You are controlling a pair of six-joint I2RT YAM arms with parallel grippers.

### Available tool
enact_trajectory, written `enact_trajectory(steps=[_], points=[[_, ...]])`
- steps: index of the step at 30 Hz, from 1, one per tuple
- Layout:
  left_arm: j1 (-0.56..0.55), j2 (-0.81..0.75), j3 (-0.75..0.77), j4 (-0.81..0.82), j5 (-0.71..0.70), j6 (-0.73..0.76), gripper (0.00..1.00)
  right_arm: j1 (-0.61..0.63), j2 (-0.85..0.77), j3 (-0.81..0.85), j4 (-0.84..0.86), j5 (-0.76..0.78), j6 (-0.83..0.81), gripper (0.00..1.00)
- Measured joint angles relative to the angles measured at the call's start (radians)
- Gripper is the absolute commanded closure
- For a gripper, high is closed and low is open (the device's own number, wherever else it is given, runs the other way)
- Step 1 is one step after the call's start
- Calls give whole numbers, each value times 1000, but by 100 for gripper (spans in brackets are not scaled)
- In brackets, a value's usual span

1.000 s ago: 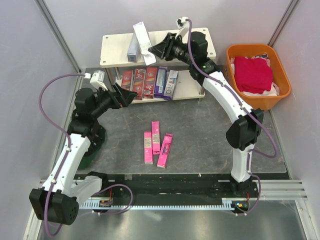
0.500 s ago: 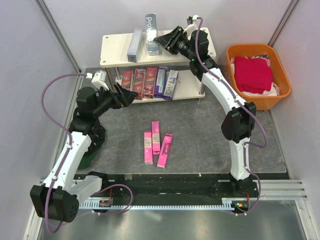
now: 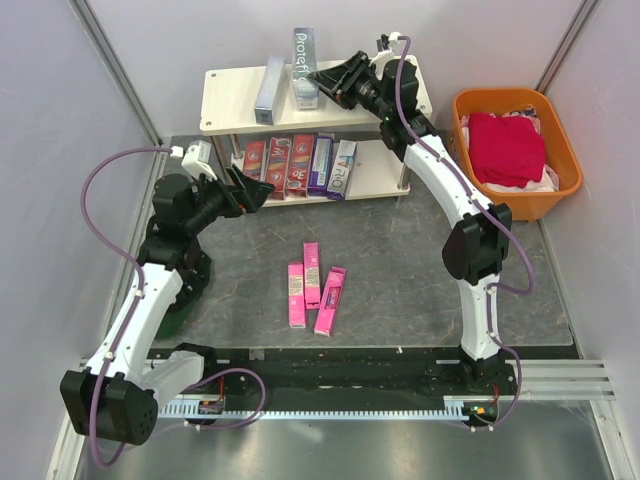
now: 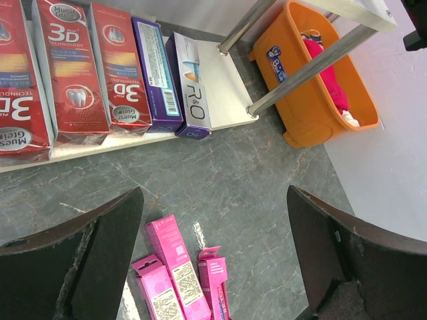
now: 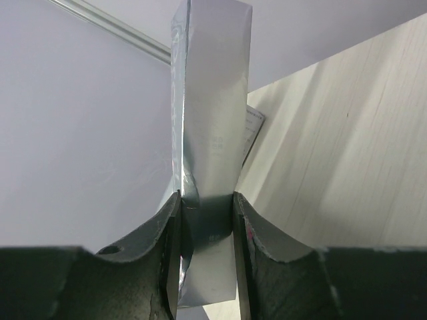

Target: Place and organize the toothpastes onto the shelf

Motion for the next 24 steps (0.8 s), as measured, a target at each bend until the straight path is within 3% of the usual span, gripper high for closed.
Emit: enact_trajectory(steps=[3, 7, 11, 24], points=[[0, 0, 0, 0, -2, 0, 5, 0, 0, -1, -1, -6, 6, 50], [0, 0, 5, -13, -5, 0, 5, 3, -8, -5, 8, -15, 10, 28], [0, 9, 43, -47, -27, 0, 5, 13, -41, -32, 19, -27, -10, 14], [0, 207, 451, -95, -97, 0, 5, 24, -116, -116, 20, -33, -85, 8]])
